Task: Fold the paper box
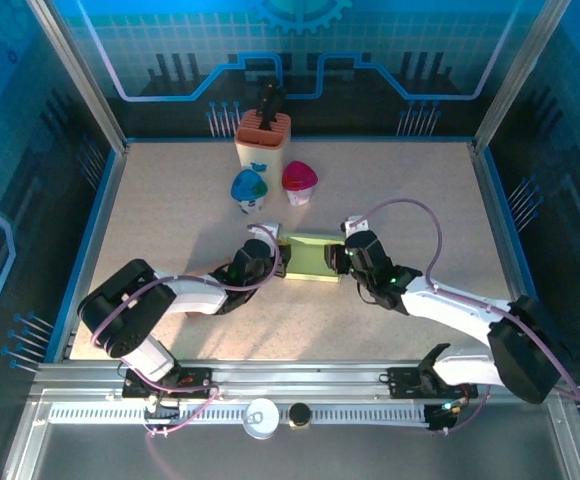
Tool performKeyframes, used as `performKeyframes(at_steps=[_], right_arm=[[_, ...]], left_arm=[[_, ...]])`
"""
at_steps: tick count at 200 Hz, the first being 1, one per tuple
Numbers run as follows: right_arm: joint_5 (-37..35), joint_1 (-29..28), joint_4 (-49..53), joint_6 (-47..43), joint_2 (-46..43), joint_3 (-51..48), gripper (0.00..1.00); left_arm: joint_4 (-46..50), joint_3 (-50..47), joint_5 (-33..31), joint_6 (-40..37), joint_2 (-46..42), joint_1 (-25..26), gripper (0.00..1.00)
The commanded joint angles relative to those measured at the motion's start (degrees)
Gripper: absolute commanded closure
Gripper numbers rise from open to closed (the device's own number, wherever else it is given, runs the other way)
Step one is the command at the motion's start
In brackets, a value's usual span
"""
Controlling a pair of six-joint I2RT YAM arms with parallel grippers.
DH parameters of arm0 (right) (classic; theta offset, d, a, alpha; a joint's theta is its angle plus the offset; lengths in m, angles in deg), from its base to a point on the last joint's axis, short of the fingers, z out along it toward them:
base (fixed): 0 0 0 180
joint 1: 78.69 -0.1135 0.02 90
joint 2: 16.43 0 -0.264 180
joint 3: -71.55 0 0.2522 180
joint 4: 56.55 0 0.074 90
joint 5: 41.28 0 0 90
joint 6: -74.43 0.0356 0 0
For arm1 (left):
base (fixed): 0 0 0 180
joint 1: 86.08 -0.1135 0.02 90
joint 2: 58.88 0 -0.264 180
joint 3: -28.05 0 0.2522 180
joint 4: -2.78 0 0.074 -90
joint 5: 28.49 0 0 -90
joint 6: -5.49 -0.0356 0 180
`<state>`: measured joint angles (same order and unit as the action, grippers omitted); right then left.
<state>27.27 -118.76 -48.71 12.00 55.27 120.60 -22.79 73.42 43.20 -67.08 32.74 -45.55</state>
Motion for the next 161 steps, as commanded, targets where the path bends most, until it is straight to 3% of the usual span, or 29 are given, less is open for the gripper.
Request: performKeyframes(at_steps=[1,23,66,102,133,161], right_arm=[[2.0,0.4,11.6,4.9,-1.9,5.3,0.39],[6.5,1.2,16.3,8.6,-3.4,6.1,0.31],[14.4,3.7,19.4,11.8,-6.3,7.3,0.27],[19.8,10.0,23.1,9.9,-11.1,10.3,0.21],[30.3,17.5,26.6,13.0,-7.0,13.6,0.16],[38.6,22.5,28.2,16.1,1.0,16.9,0.21]], left_arm=[[-0.3,-0.7,-2.5,-1.6,-1.0,0.6,0.8],[-0.4,-0.6,-2.6,-1.7,-0.9,0.7,0.82],[-0.6,0.2,-2.2,-1.7,0.1,1.4,0.84],[-0.5,0.3,-2.4,-1.8,-0.1,1.5,0.83],[-0.6,0.6,-2.0,-2.1,-0.1,1.6,0.83],[-0.4,1.1,-1.4,-2.1,-0.1,1.6,0.83]])
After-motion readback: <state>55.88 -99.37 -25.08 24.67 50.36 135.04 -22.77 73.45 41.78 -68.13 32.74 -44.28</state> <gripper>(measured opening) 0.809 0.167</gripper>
